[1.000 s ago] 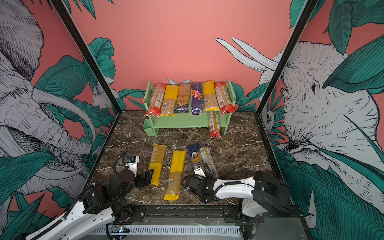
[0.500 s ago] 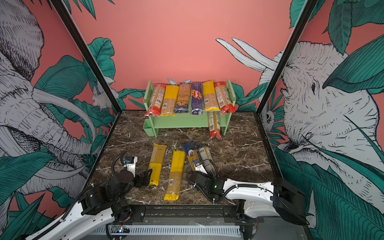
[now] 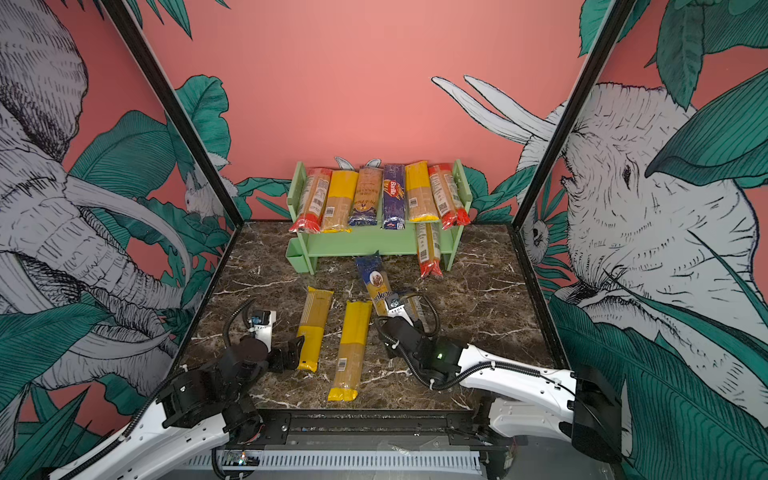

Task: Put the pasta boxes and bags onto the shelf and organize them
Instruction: 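Lift the Ankara pack with the right gripper off the table, then carry the Ankara pack to the shelf and stand it beside the red-and-white pack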

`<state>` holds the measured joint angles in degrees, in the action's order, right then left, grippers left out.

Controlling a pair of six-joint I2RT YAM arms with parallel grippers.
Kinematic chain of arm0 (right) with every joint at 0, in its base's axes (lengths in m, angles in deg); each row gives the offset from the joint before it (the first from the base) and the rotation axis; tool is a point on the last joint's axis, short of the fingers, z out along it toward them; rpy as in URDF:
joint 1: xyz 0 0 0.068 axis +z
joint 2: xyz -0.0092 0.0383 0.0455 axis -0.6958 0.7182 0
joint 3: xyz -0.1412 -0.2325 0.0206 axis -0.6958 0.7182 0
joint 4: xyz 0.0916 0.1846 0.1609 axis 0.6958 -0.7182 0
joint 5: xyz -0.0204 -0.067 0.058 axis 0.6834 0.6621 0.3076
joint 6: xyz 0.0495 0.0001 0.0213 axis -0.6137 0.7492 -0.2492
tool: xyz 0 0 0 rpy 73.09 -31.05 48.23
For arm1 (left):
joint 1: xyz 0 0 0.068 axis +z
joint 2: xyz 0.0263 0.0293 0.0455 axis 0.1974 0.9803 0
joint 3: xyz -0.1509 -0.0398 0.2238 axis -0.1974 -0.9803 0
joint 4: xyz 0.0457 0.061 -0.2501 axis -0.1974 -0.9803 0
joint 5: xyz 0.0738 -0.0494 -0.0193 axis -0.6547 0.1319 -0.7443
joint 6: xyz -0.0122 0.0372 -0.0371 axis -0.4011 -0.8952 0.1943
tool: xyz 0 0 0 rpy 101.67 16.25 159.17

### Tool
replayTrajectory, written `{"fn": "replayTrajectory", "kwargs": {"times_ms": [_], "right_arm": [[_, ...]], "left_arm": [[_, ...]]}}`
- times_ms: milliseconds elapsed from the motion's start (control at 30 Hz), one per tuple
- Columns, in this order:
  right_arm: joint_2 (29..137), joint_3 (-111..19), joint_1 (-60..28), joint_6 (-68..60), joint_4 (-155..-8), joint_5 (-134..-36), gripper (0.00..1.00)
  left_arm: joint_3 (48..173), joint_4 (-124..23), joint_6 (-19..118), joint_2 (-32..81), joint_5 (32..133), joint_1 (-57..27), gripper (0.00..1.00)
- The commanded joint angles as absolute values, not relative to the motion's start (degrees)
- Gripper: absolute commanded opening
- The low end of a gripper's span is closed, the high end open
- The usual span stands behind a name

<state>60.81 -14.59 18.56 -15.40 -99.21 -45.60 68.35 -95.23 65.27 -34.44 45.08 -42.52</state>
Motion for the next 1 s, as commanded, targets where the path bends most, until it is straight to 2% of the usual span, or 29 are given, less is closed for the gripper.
{"fn": "replayTrajectory", "kwargs": {"times_ms": [0, 367, 767, 967], "right_arm": [[62.4, -20.1, 15.0, -13.0, -92.1, -43.1, 0.06], [75.9, -32.8, 5.1, -8.9, -86.6, -44.2, 0.06], [89.4, -41.2, -2.2, -7.4, -78.7, -45.3, 0.06], [92.8, -44.1, -4.9, -6.8, -77.1, -46.9, 0.06]], "left_arm": [[71.0, -90.7, 62.8, -30.3, 46.0, -42.7, 0.99], [74.5, -81.7, 59.4, -19.7, 47.7, -42.7, 0.99], [75.3, -81.0, 57.6, -16.8, 47.1, -42.7, 0.99], [75.1, -81.2, 57.7, -16.9, 46.9, -42.7, 0.99]]}}
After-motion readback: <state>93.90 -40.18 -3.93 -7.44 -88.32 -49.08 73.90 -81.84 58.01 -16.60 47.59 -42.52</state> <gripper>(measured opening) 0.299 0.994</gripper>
